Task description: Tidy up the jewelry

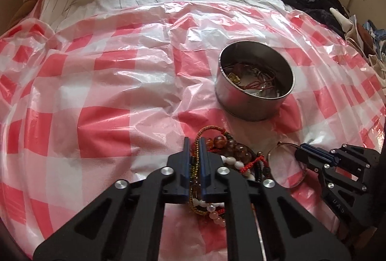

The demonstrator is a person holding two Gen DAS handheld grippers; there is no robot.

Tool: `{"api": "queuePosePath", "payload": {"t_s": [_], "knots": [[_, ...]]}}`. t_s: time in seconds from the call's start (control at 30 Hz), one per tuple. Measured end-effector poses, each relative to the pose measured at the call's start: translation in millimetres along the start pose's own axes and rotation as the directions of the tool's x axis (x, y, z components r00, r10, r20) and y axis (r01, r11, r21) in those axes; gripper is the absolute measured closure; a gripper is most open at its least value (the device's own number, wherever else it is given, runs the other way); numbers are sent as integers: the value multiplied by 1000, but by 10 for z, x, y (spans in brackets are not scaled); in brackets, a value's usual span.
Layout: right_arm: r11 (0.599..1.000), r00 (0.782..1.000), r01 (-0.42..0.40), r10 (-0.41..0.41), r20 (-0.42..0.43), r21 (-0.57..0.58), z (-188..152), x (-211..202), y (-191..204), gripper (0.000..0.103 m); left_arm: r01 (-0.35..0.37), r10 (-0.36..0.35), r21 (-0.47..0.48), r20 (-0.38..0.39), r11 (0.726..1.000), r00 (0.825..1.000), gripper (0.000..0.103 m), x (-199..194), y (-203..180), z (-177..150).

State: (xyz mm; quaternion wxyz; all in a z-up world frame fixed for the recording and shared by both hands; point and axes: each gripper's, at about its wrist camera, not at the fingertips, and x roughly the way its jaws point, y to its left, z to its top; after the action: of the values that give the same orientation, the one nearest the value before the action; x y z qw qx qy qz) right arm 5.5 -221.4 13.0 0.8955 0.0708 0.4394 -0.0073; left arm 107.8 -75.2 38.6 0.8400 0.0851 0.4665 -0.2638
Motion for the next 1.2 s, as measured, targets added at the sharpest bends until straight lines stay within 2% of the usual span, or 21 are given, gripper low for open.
{"api": "queuePosePath", "payload": {"t_s": [0.07, 0.17, 0.27, 0.37, 0.4, 0.43, 0.6, 0.7, 0.77, 0.83, 0.9, 0.97, 1.0, 1.07, 1.1, 1.13, 1.17, 1.2], "knots": [[999, 999, -39, 39, 15, 34, 16, -40, -39, 97, 66, -65, -20, 27, 998, 998, 99, -148, 5, 30], [991, 994, -103, 100, 43, 86, 37, -97, -106, 97, 192, -186, -67, 86, 979, 979, 99, -385, 76, 54], [991, 992, -109, 103, 70, 81, 59, -160, -76, 97, 254, -242, -82, 136, 964, 961, 101, -538, 121, 49], [989, 987, -125, 116, 111, 82, 79, -238, -63, 97, 380, -355, -96, 208, 920, 911, 101, -679, 187, 70], [989, 986, -127, 116, 123, 82, 91, -262, -66, 97, 398, -370, -90, 226, 913, 901, 101, -724, 188, 77], [988, 984, -129, 117, 137, 84, 99, -290, -69, 97, 396, -368, -83, 236, 915, 900, 101, -754, 184, 84], [981, 976, -164, 145, 164, 108, 119, -322, -126, 97, 381, -353, -105, 218, 919, 910, 101, -694, 218, 89], [980, 978, -171, 156, 142, 98, 117, -289, -112, 97, 331, -306, -114, 195, 937, 932, 101, -642, 238, 86], [985, 982, -149, 138, 127, 90, 99, -257, -85, 95, 321, -299, -119, 172, 940, 939, 99, -568, 257, 73], [985, 981, -151, 138, 136, 90, 97, -276, -89, 95, 289, -271, -117, 147, 950, 951, 86, -496, 237, 62], [984, 980, -147, 131, 152, 99, 100, -308, -121, 95, 269, -254, -102, 133, 958, 958, 50, -466, 182, 45], [984, 982, -142, 126, 140, 112, 95, -282, -147, 95, 189, -178, -82, 123, 979, 976, 35, -439, 121, 18], [984, 985, -135, 120, 127, 117, 89, -254, -152, 95, 129, -122, -57, 117, 990, 986, 32, -405, 84, 1], [987, 990, -110, 98, 106, 114, 81, -214, -152, 81, 64, -62, -19, 85, 998, 994, 32, -316, 52, -16], [990, 992, -87, 76, 103, 108, 75, -207, -143, 59, 53, -52, -10, 72, 999, 996, 33, -282, 45, -25], [995, 995, -49, 41, 91, 92, 68, -184, -120, 50, 46, -46, -3, 50, 999, 998, 35, -226, 37, -39], [997, 998, -16, 12, 60, 70, 57, -120, -91, 50, 40, -40, 13, 23, 999, 999, 51, -168, 18, -48], [999, 1000, 4, -5, 20, 50, 36, -36, -59, 50, 33, -32, 36, -8, 999, 999, 79, -114, -13, -57]]}}
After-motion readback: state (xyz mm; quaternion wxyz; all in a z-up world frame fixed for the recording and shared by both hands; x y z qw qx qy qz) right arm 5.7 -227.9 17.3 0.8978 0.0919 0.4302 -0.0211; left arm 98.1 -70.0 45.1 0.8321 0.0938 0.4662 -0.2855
